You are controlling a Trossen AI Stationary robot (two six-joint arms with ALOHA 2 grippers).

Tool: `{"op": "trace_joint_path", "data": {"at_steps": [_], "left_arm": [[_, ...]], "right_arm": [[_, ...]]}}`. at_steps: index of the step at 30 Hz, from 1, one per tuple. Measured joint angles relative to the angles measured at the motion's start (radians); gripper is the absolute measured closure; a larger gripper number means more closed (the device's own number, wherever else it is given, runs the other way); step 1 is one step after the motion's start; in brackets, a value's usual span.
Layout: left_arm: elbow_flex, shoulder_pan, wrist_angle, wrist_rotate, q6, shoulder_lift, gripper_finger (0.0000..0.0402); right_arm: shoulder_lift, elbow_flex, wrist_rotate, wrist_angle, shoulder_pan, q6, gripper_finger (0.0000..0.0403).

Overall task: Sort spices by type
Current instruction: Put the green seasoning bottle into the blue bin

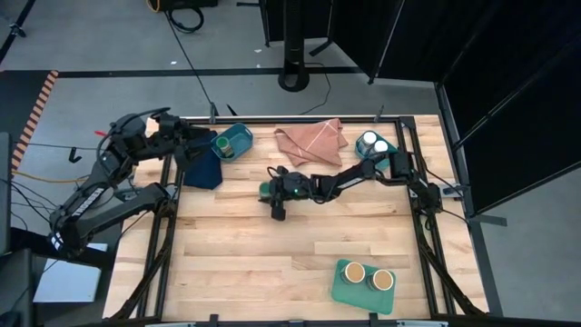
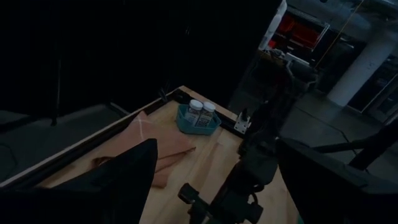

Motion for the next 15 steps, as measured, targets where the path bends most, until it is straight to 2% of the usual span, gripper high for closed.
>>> {"op": "trace_joint_path", "data": {"at_steps": [8,15], "left_arm": [[0.0,0.0,-0.001,0.04,0.003,0.045,0.0068],[0.0,0.0,-0.024,0.105,0.028,0.121,0.0069]], "right_arm": [[-0.015,-0.001,0.016,-0.03,0.016,0.098,0.02],[-0.09,-0.003,0.083,-0.076,0.018,0.092,0.02]]}}
